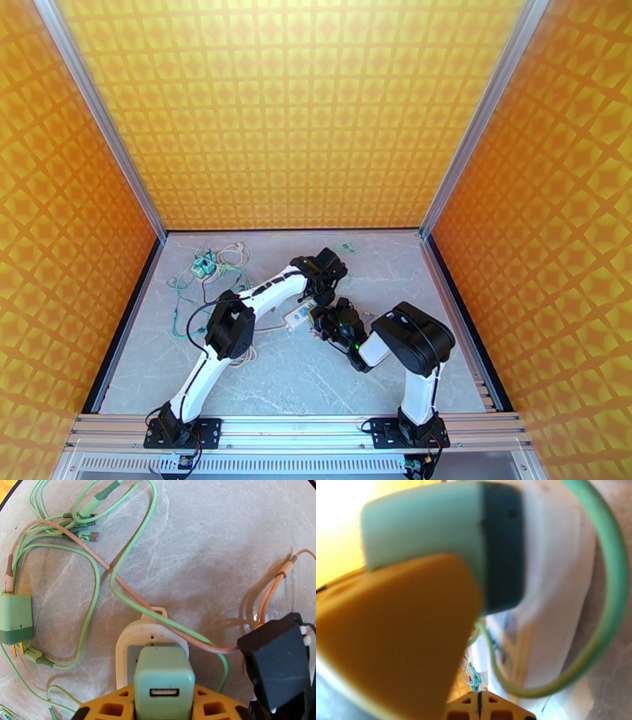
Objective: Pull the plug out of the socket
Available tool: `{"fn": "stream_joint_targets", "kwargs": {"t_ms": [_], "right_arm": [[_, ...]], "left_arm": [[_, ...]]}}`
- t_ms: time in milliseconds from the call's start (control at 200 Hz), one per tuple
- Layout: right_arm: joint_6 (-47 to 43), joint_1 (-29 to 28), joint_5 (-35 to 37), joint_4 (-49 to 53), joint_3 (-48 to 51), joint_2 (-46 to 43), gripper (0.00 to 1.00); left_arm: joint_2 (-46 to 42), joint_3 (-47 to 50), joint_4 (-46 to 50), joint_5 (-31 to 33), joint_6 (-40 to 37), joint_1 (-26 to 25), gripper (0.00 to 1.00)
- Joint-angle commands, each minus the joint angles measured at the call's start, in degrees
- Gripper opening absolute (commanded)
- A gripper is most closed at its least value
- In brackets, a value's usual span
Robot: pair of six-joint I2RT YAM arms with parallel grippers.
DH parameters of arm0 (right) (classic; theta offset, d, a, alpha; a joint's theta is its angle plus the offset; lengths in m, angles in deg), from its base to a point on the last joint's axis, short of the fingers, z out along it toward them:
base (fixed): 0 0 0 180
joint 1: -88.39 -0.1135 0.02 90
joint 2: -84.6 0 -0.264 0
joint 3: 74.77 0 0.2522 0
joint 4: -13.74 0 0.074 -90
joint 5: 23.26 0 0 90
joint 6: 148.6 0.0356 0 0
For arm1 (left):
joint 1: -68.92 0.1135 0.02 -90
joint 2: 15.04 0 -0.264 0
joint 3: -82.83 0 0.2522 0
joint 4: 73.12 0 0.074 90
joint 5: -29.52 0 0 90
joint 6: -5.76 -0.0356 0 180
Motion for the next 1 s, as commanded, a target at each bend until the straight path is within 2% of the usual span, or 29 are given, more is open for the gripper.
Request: {"fn": "stream_joint_targets", "kwargs": {"t_ms": [0,445,995], "right_arm": [[2.61,-0.38,2.31,1.14,0.32,0.92,0.0],[4.21,-0.4,2.14,23.02,1.42,-2.79,0.0],[6.46,-0.4,2.84,22.62,2.28,-0.38,0.0]], "left_arm": [[1.36,-1.38,1.34,-1.3,-0.6,-0.21,0.29],[1.4,-4.04,3.68,-1.47,-1.7,-0.19,0.29],[-1.46,-10.82,8.33,-1.22,-2.15,1.11,0.29]]}}
